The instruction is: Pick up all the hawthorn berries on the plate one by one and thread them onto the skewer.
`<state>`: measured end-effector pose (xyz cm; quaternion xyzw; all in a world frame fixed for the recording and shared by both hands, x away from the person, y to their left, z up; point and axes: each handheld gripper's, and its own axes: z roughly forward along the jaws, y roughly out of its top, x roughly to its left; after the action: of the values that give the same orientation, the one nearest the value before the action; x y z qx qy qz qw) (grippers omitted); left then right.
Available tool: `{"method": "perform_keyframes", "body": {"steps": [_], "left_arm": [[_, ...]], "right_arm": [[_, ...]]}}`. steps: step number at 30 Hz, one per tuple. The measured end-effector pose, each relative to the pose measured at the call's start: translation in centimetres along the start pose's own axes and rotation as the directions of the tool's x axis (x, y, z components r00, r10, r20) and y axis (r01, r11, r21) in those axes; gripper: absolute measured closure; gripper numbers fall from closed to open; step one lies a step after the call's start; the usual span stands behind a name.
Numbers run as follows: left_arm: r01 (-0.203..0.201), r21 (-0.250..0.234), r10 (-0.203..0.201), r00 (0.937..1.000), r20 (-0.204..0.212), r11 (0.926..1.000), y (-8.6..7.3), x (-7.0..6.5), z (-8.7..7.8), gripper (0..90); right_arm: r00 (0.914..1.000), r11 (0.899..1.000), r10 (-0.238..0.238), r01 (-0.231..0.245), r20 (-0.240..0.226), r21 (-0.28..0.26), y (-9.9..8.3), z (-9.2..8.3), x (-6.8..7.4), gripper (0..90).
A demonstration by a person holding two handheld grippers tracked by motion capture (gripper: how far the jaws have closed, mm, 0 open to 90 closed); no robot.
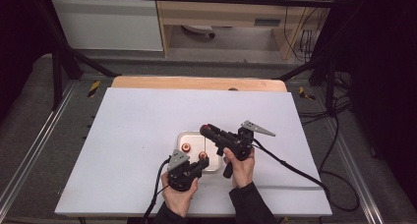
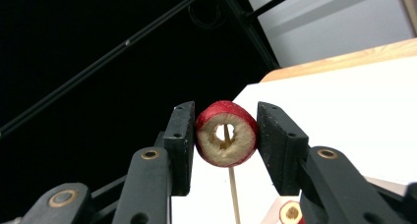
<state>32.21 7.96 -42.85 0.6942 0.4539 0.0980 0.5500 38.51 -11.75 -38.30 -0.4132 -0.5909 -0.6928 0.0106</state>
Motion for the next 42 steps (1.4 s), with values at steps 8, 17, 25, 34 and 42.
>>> {"method": "perform_keyframes", "body": {"steps": [8,17,25,34,42], "left_arm": [[-0.012,0.001,0.012,0.9999,-0.003,0.9999,0.3,0.4,0.0,88.9],[-0.038,-0.005,0.038,0.999,-0.024,0.9993,1.4,1.0,-0.6,88.9],[-0.067,0.004,0.068,0.9975,-0.021,0.9977,1.3,1.3,-0.6,88.9],[-0.116,0.073,0.119,0.9921,-0.039,0.9906,0.5,2.4,-1.2,88.8],[-0.16,0.102,0.166,0.9845,-0.057,0.9819,0.2,3.4,-2.8,88.8]], "right_arm": [[0.9993,0.997,-0.036,0.036,0.002,0.072,-0.7,0.0,0.0,60.6],[0.9984,0.987,-0.056,0.056,-0.006,0.153,-2.4,0.2,0.0,60.6],[0.9978,0.982,-0.065,0.065,-0.006,0.175,-2.8,0.2,-0.1,60.4],[0.976,0.954,-0.206,0.185,0.07,0.236,-0.8,-0.6,-0.7,24.6],[0.9433,0.873,-0.322,0.264,0.079,0.411,-0.2,-0.7,-1.9,7.9]]}}
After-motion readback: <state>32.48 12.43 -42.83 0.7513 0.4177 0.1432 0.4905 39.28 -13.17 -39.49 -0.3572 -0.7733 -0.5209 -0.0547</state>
